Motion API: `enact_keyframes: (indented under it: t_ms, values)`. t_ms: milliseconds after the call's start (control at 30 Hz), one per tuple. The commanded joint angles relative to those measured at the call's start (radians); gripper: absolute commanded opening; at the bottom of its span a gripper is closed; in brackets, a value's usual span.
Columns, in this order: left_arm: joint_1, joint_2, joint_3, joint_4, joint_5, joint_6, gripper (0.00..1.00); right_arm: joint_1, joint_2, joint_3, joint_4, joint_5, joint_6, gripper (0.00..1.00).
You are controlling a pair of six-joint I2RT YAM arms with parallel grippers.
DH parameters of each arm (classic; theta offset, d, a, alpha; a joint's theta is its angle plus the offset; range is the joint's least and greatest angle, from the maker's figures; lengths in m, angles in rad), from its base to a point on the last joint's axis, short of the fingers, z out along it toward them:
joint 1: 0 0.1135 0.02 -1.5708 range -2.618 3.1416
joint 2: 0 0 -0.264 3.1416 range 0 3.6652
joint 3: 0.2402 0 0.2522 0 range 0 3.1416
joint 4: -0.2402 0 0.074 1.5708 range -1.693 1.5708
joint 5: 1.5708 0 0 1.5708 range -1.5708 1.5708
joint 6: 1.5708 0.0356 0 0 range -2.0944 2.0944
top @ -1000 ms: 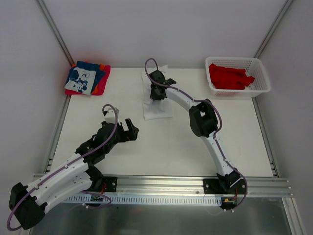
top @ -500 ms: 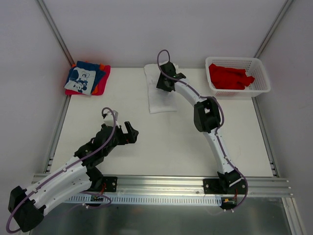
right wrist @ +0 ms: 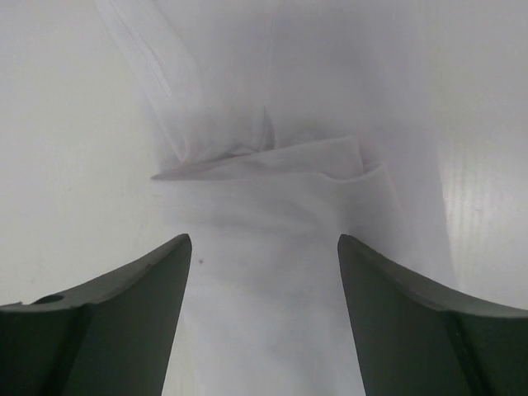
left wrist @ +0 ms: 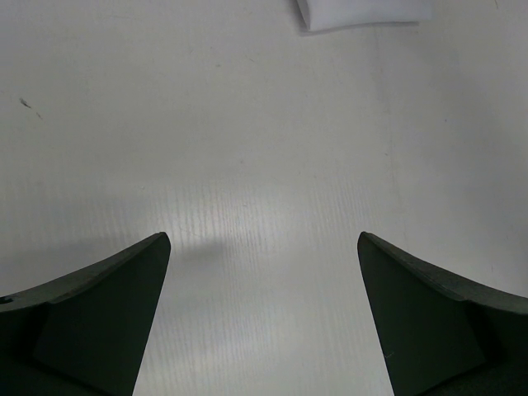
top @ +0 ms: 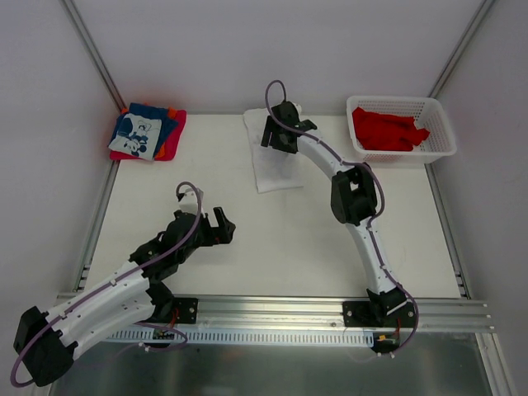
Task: Fold and stack the t-shirts
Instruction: Fold the tshirt
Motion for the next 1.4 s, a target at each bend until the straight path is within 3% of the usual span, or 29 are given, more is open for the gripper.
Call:
enact_keyframes:
  t_ms: [0, 67, 267, 367, 533, 633, 733, 1133, 1367]
  values:
    - [-0.008, 0.02, 0.008, 0.081, -0.045, 0.045, 0.99, -0.002, -0.225, 0.008, -0.082, 0.037, -0.092, 0.77]
    - [-0.003, 0.084, 0.024, 0.187, -0.061, 0.118, 0.99, -0.005, -0.333, -0.032, -0.142, 0.101, -0.107, 0.84]
    - [0.02, 0.312, 0.133, 0.471, 0.046, 0.217, 0.99, -0.018, -0.631, -0.458, -0.145, 0.21, -0.126, 0.88]
    - [0.116, 0.467, 0.151, 0.675, 0.201, 0.114, 0.99, -0.066, -0.757, -0.682, -0.128, 0.166, -0.075, 0.89]
    - [0.158, 0.81, 0.122, 1.197, 0.256, -0.115, 0.99, -0.143, -0.901, -1.046, 0.068, 0.005, -0.029, 0.91]
    - [0.199, 1.04, 0.148, 1.493, 0.349, -0.241, 0.99, -0.192, -0.932, -1.147, 0.166, -0.096, 0.009, 0.91]
    - [0.202, 1.141, 0.162, 1.547, 0.317, -0.267, 0.99, -0.201, -0.944, -1.198, 0.177, -0.095, 0.005, 0.91]
    - [0.19, 1.207, 0.189, 1.536, 0.232, -0.26, 0.99, -0.215, -0.874, -1.17, 0.222, -0.117, -0.008, 0.92]
    - [0.153, 1.256, 0.203, 1.534, 0.124, -0.391, 0.99, -0.219, -0.785, -1.071, 0.219, -0.108, -0.014, 0.91]
